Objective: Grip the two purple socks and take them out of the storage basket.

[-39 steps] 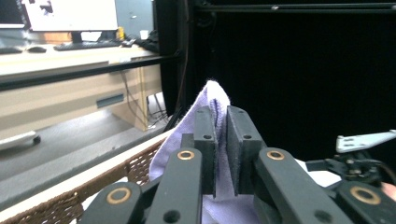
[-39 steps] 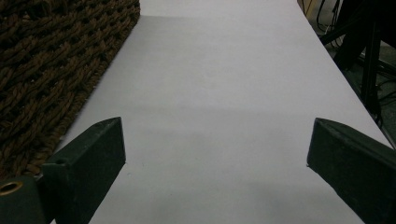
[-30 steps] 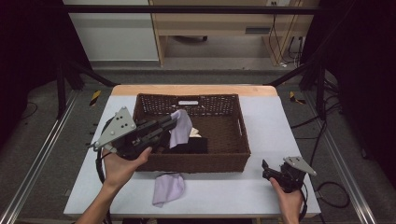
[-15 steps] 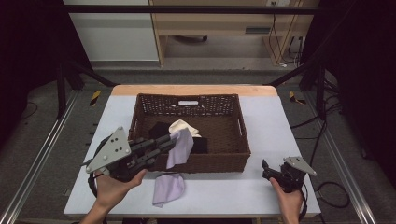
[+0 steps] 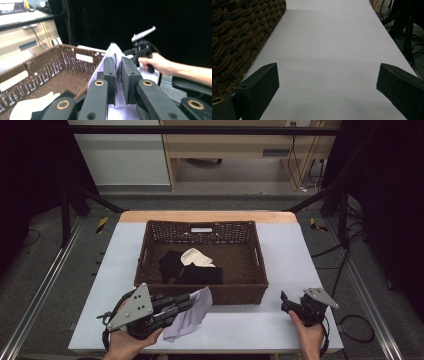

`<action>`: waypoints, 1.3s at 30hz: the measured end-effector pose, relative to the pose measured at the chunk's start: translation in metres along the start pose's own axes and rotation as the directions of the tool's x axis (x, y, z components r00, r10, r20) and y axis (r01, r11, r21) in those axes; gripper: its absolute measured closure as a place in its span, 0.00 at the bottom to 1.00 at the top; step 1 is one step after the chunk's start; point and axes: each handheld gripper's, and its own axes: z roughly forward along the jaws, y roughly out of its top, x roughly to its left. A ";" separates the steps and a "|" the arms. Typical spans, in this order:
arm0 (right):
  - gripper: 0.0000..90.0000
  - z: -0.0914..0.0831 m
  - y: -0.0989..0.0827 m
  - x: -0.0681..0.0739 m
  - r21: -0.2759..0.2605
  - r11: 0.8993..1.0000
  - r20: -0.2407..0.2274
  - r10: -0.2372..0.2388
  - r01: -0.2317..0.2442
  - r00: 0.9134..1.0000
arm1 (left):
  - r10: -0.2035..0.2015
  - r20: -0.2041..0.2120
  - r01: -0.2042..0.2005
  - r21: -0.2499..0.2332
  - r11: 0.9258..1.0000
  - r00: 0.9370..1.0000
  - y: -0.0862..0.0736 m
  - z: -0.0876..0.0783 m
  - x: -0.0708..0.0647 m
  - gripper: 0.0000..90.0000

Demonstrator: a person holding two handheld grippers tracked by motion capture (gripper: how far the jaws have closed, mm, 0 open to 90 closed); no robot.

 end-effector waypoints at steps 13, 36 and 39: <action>0.05 0.000 0.000 0.000 0.000 1.000 0.002 -0.001 0.001 1.000 | -0.071 0.005 0.069 0.177 0.982 0.997 -0.058 0.022 0.002 0.92; 0.05 0.000 0.000 0.000 0.003 1.000 0.005 -0.002 0.002 1.000 | -0.154 -0.100 0.179 0.336 0.925 0.983 -0.114 0.026 0.025 0.91; 0.05 0.000 0.000 0.000 0.001 1.000 0.005 -0.004 0.004 1.000 | -0.157 -0.140 0.198 0.364 0.910 0.978 -0.121 0.027 0.029 0.90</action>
